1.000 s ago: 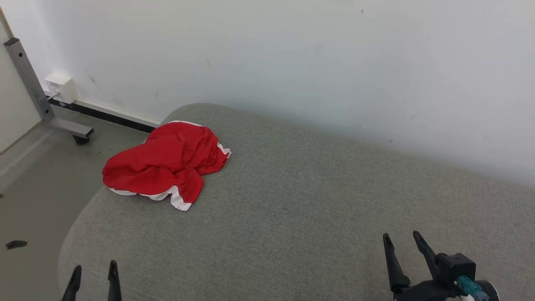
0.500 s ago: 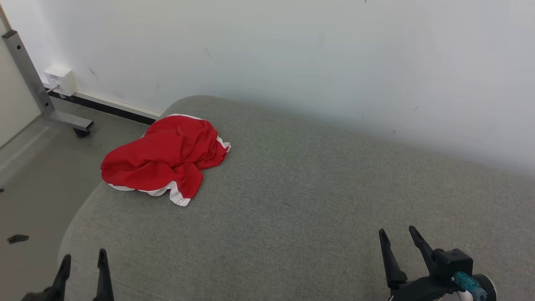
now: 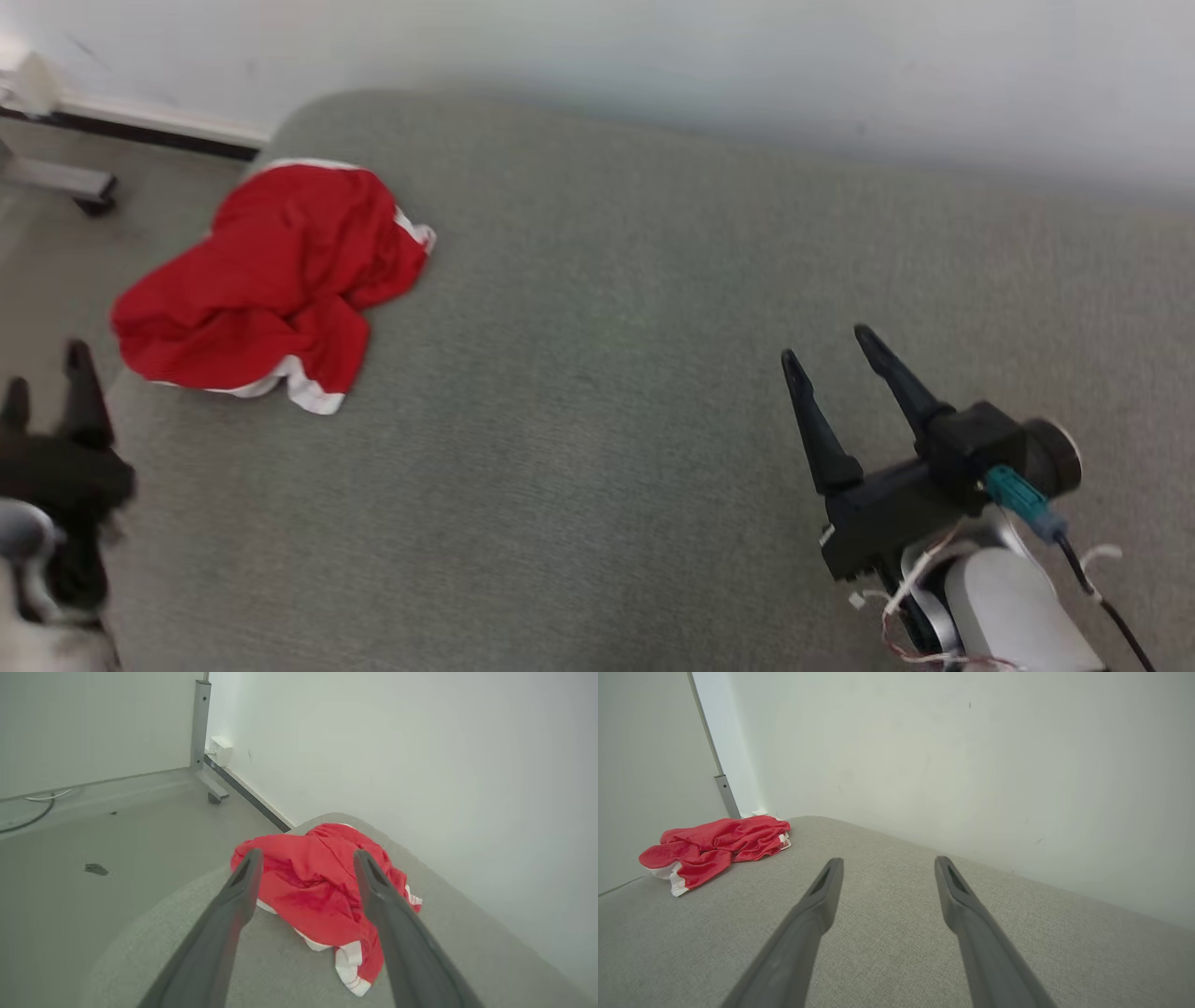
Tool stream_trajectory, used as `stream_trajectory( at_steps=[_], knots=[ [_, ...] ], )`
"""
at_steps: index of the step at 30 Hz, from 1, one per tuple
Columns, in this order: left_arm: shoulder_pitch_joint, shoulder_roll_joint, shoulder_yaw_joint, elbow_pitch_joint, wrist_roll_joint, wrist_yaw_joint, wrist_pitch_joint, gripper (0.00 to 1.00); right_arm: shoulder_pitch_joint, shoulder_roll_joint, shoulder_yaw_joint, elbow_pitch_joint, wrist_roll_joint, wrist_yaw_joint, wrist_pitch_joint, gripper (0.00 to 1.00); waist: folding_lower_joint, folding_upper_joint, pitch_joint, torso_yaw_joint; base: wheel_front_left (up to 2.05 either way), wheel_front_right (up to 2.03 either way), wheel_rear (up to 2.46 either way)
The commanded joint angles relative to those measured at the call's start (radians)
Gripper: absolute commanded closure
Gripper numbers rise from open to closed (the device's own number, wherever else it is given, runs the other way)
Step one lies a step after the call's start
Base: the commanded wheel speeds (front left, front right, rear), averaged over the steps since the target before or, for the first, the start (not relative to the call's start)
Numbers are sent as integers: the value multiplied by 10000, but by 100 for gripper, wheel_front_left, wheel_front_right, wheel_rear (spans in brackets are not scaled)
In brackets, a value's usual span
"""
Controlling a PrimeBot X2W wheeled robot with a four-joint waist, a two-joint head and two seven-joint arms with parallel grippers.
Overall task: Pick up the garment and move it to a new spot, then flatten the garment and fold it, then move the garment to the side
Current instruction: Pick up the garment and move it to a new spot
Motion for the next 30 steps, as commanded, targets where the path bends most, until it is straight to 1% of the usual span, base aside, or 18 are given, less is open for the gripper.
stream_trajectory(
  at_steps=[1, 4, 5, 6, 7, 10, 14, 17, 21, 23, 26, 27, 28, 30],
  knots=[
    [-834, 81, 468, 231, -687, 174, 460, 0, -400, -126, 188, -212, 47, -30, 52, 0, -1, -2, 2313, -1621, 0, 0, 0],
    [-1803, 373, 1035, 581, -1531, 439, 1334, 0, -880, -197, 418, -493, 75, -30, 97, 0, -1, -2, 3123, -2065, 0, 0, 0],
    [-2060, 526, 1177, 620, -1723, 543, 1627, 0, -1025, -185, 521, -581, 83, -30, 115, 0, -1, -2, 3394, -2221, 0, 0, 0],
    [-2060, 526, 1177, 620, -1723, 543, 1627, 0, -1025, -185, 521, -581, 83, -30, 115, 0, -1, -2, 3394, -2221, 0, 0, 0],
    [-2303, 605, 1257, 697, -1923, 639, 1929, 0, -1145, -207, 551, -644, 81, -30, 90, 0, -1, -2, 3601, -2324, 0, 0, 0],
    [-2831, 810, 1538, 676, -2369, 1147, 2903, 0, -1411, -230, 689, -816, 66, -30, 11, 0, -1, -2, 4180, -2625, 0, 0, 0],
    [-3198, 1072, 1930, 409, -2805, 1828, 3833, 0, -1697, -200, 883, -882, 40, -30, -53, 0, -1, -2, 4659, -2954, 0, 0, 0],
    [-3194, 1313, 1922, 139, -2818, 2196, 4454, 0, -1853, -141, 991, -877, 82, -30, -127, 0, -1, -2, 4832, -3229, 0, 0, 0],
    [-2914, 1600, 1764, -132, -2501, 2806, 5116, 0, -1870, -79, 999, -842, 88, -30, -236, 0, -1, -2, 4890, -3477, 0, 0, 0],
    [-2724, 1614, 1670, -124, -2367, 3119, 5453, 0, -1810, -69, 966, -807, 90, -30, -285, 0, -1, -2, 4864, -3565, 0, 0, 0],
    [-2340, 1570, 1475, -61, -2232, 3312, 5824, 0, -1703, -75, 899, -741, 82, -30, -310, 0, -1, -2, 4768, -3658, 0, 0, 0],
    [-2192, 1582, 1411, -52, -2156, 3336, 5846, 27, -1678, -84, 862, -720, 86, -30, -329, 0, -1, -2, 4726, -3680, 0, 0, 0],
    [-2090, 1581, 1385, -27, -2132, 3326, 5867, 98, -1662, -83, 844, -712, 86, -30, -338, 0, -1, -2, 4675, -3698, 0, 0, 0],
    [-1978, 1503, 1388, 33, -2204, 3233, 5851, 100, -1633, -78, 784, -700, 67, -30, -343, 0, -1, -2, 4558, -3690, 0, 0, 0]
  ],
)
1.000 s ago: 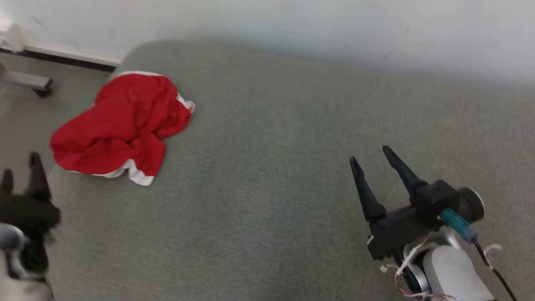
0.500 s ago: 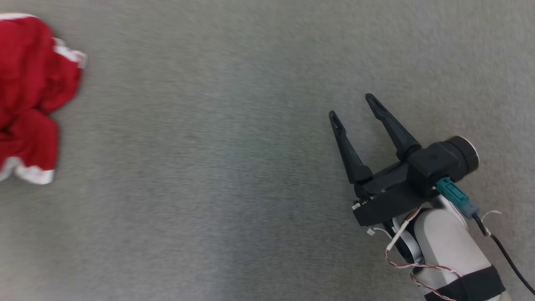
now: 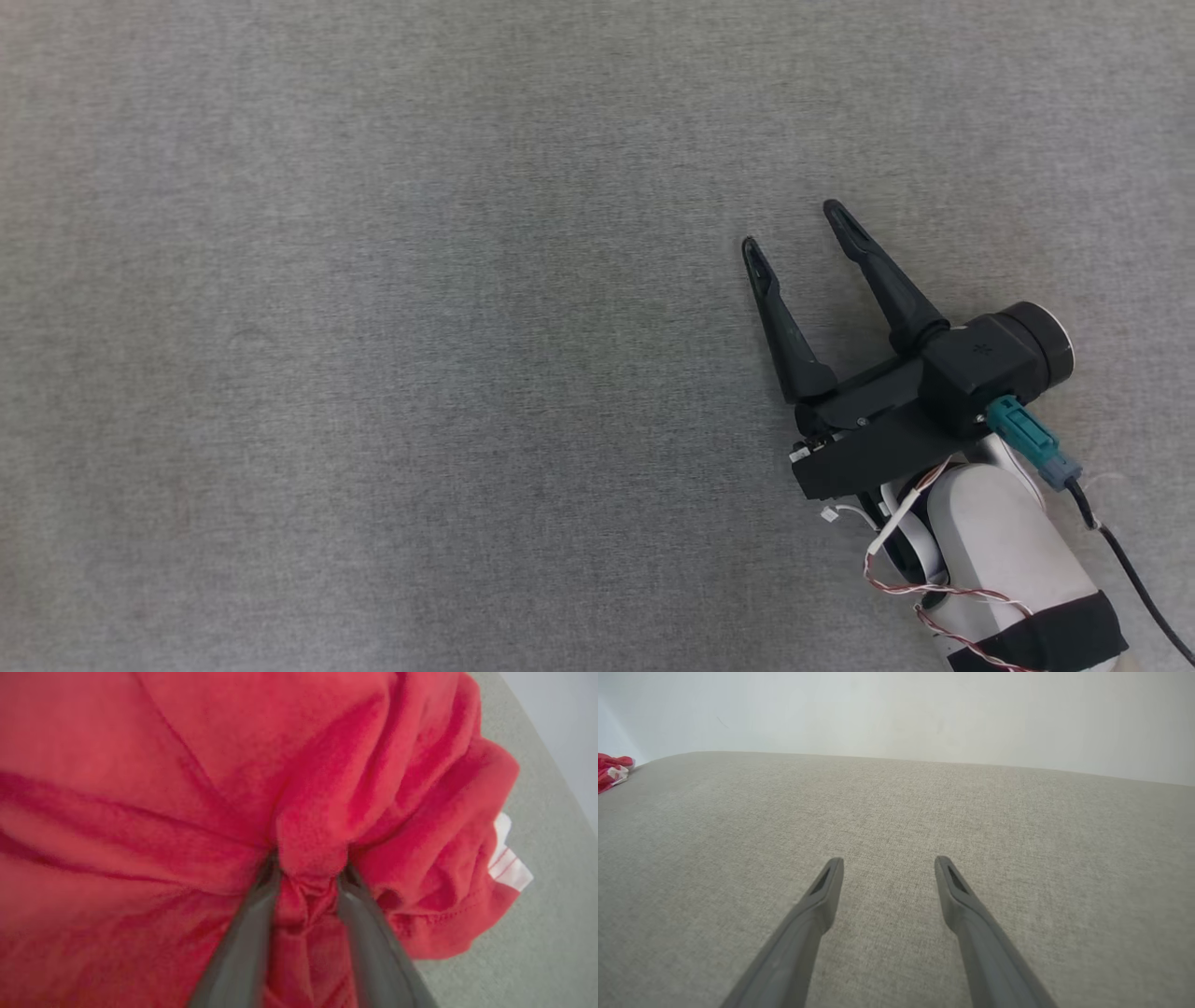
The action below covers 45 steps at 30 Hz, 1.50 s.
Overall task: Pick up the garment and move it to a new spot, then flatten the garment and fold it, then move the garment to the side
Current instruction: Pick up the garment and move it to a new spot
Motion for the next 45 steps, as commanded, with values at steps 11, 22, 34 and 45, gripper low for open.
stream_trajectory(
  at_steps=[11, 22, 34, 45],
  knots=[
    [-280, 478, -112, 791, -399, -1830, -867, 100, 450, 232, -84, 683, 153, -30, -404, 0, 2, 2, -1638, 174, 0, 0, 0],
    [-1210, 269, -1411, -383, -299, -2940, -442, 100, 1334, 443, -236, 1655, 422, -30, -756, 0, 2, 2, -4204, -3, 0, 0, 0],
    [-260, -2309, -3884, -3631, -261, -2271, 1037, 100, 2188, 584, -504, 1633, 399, -30, -537, 0, 2, 2, -5745, -1549, 0, 0, 0],
    [1125, -3117, -5043, -2979, -23, -2224, 509, 100, 2229, 605, -519, 1259, 386, -30, -361, 0, 2, 2, -5065, -3345, 0, 0, 0]
  ],
)
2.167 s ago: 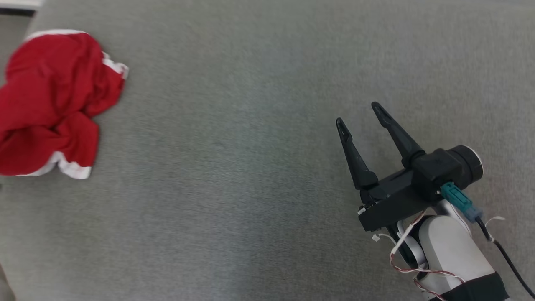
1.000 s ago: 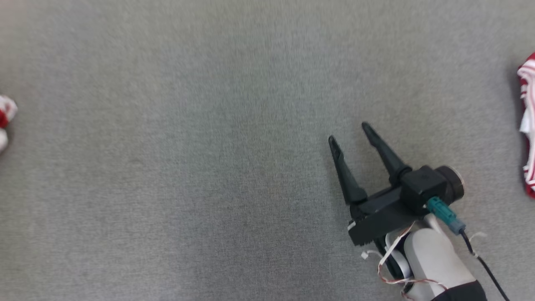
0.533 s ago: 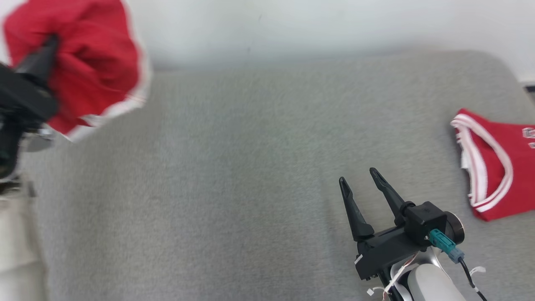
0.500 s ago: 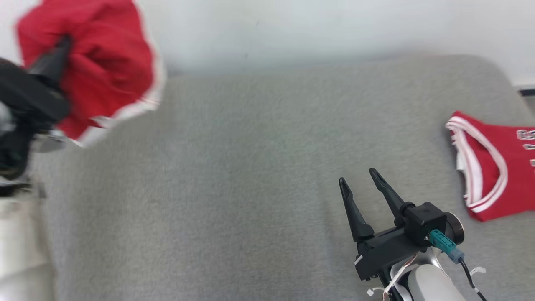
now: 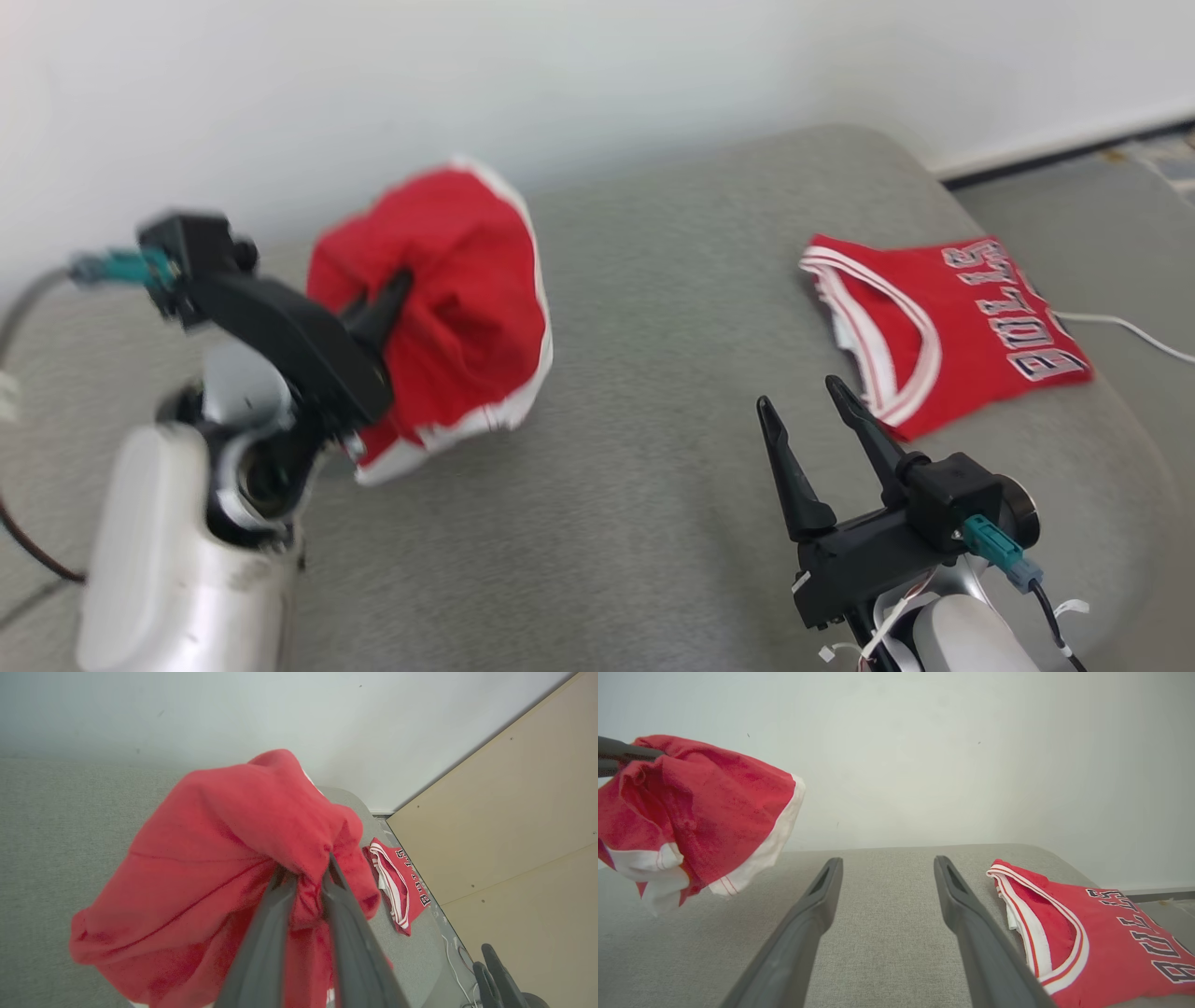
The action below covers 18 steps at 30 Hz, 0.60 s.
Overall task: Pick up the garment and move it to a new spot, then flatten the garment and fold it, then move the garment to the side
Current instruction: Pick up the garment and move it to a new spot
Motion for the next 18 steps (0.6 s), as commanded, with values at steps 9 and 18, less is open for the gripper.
stream_trajectory(
  at_steps=[9, 18],
  knots=[
    [1156, -173, -841, 2677, 1056, -251, -2662, 0, 169, -130, -407, -188, -159, -30, 130, 0, 1, 1, 545, -1268, 0, 0, 0],
    [1410, -247, -1295, 3140, 1608, -655, -6233, 0, 333, -500, -1150, -399, -360, -30, 309, 0, 1, 1, -48, -464, 0, 0, 0]
  ],
)
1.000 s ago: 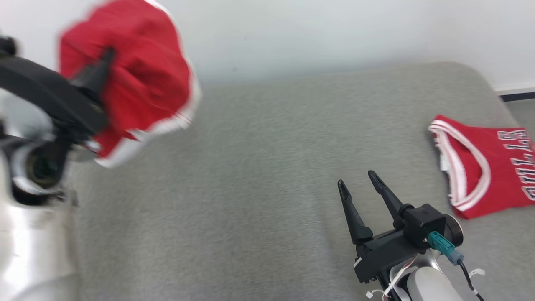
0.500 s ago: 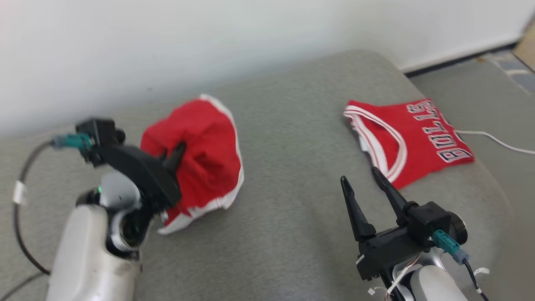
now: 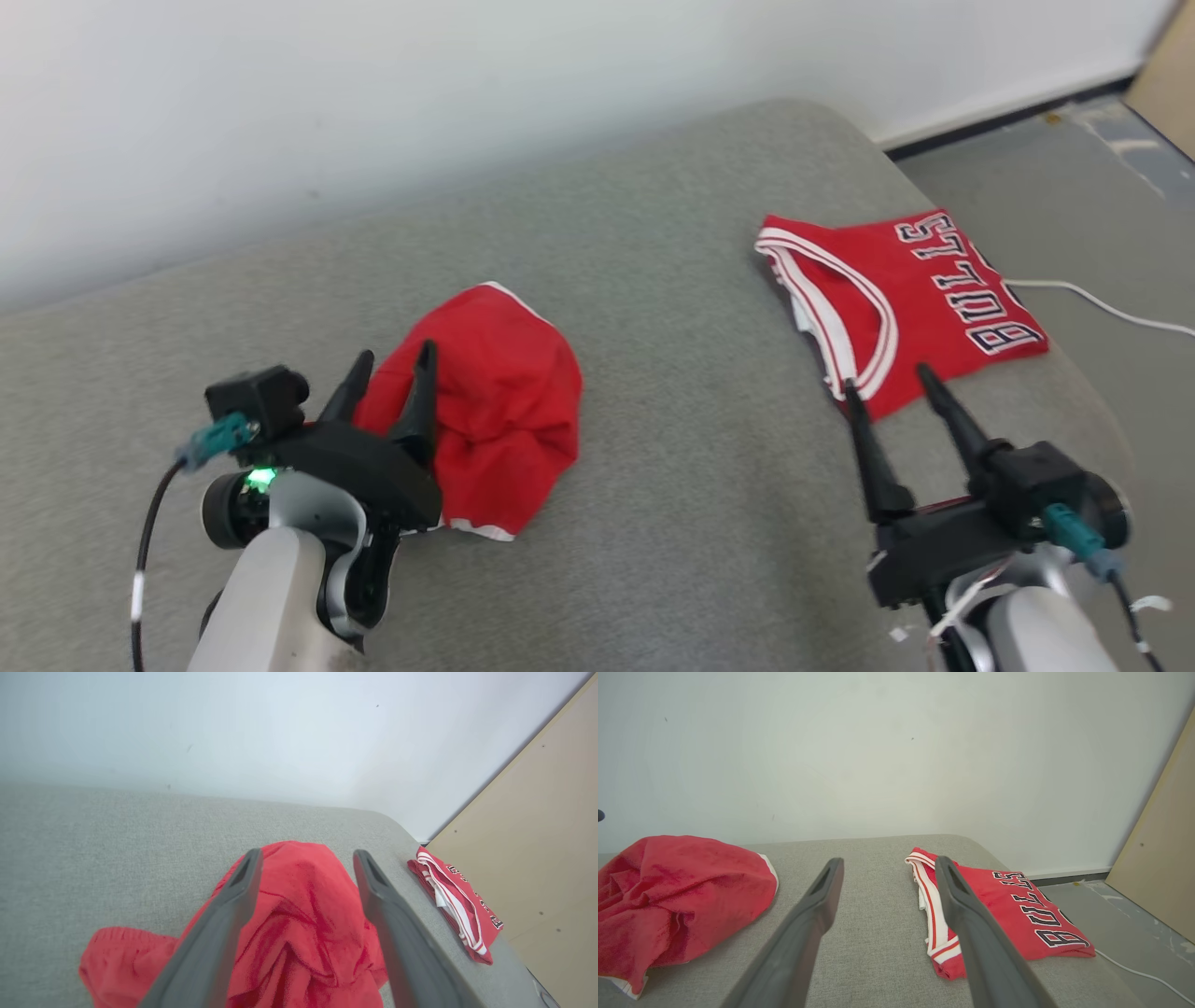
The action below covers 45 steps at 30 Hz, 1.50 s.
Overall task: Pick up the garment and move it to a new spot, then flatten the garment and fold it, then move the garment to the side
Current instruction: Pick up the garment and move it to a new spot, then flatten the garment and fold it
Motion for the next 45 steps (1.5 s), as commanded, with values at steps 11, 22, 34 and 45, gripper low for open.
stream_trajectory(
  at_steps=[11, 22, 34, 45],
  knots=[
    [1373, 688, 126, -681, 1356, -22, -2692, 0, 465, -483, -1253, 125, -65, -30, -26, 0, -1, -1, -1058, 1899, 0, 0, 0],
    [3679, 767, 1328, -2233, 2193, -290, -2740, 0, 803, -669, -1188, 743, 120, -30, -339, 0, -1, -1, -1447, 2798, 0, 0, 0],
    [5365, 499, 2171, -2693, 2891, -347, -2743, 0, 1154, -513, -986, 1206, 241, -30, -477, 0, -1, -1, -1712, 3015, 0, 0, 0],
    [5532, 343, 2474, -2806, 3096, -420, -2743, 0, 1194, -458, -881, 1424, 263, -30, -579, 0, -1, -1, -1784, 3004, 0, 0, 0]
  ],
)
